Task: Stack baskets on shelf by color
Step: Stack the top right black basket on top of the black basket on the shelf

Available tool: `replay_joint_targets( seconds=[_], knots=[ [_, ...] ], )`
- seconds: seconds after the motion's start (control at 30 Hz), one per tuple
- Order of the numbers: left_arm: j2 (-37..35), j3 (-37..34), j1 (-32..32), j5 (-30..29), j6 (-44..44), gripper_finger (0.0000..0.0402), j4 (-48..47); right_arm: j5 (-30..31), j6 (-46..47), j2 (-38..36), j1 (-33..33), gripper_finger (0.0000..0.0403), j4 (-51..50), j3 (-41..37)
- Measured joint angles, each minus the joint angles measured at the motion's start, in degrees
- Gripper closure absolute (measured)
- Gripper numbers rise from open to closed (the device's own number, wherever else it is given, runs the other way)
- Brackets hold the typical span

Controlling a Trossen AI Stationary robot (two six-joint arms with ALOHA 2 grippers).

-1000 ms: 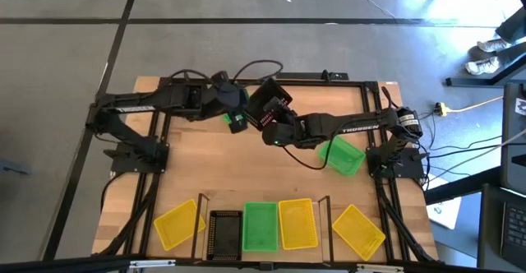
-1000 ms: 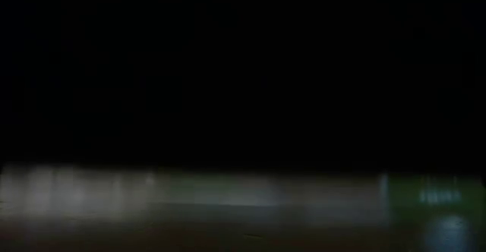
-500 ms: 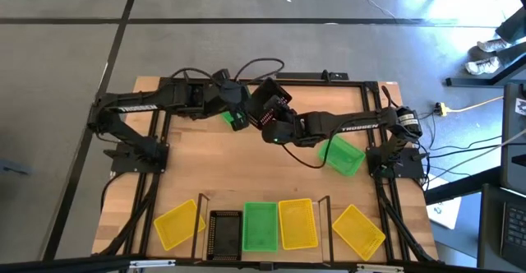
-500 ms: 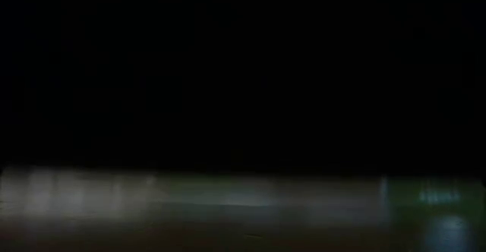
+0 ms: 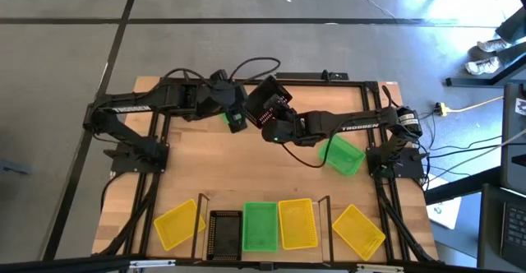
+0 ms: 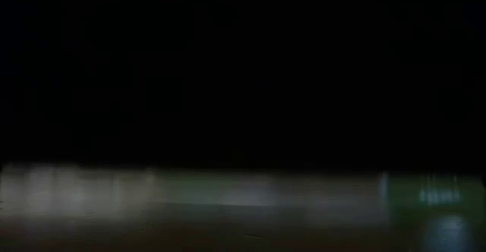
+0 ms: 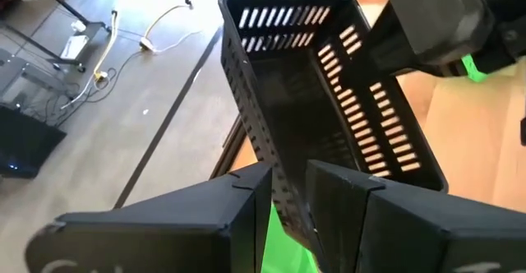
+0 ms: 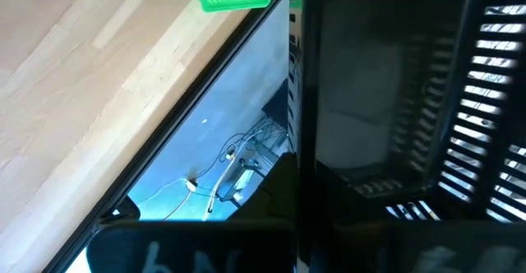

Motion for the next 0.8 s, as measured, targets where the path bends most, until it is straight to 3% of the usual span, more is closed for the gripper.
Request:
replay_joint_targets(
  seconds=[0.8],
  knots=[
    [3.50,0.00,2.30,-0.95,-2.56,0.0331,1.01,-0.10,0.02,0.00,0.00,0.0403,0.39,0.05]
  ],
)
